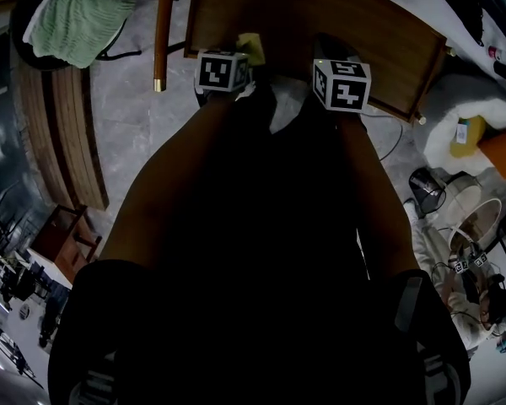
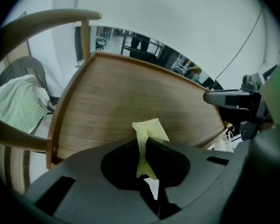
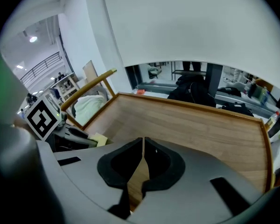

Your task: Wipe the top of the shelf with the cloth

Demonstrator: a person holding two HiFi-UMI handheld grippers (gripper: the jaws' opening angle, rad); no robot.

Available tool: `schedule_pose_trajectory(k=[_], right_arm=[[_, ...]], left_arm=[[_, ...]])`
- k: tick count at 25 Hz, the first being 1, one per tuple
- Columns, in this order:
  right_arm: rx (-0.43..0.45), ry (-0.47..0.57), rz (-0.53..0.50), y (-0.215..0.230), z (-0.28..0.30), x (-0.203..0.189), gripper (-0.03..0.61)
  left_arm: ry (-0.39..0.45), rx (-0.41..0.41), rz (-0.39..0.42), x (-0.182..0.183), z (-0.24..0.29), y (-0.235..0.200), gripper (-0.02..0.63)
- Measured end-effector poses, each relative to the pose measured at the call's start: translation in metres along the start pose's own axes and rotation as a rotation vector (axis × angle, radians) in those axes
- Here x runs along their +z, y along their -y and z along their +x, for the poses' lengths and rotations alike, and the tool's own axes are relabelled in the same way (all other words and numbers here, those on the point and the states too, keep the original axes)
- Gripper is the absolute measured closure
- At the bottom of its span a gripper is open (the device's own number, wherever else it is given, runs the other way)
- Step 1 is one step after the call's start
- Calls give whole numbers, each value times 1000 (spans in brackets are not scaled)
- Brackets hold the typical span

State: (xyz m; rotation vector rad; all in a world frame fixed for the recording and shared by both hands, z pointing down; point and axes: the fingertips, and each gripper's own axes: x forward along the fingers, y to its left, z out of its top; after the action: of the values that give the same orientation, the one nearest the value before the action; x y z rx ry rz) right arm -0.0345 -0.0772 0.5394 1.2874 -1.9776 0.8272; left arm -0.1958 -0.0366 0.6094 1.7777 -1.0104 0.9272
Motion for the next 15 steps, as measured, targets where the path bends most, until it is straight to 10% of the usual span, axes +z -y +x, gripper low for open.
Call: schedule_pose_trajectory(k=[15], right_arm=[[55, 2, -56, -50, 10, 3, 552]], left_arm=[[77, 140, -208, -5, -30, -84, 586]])
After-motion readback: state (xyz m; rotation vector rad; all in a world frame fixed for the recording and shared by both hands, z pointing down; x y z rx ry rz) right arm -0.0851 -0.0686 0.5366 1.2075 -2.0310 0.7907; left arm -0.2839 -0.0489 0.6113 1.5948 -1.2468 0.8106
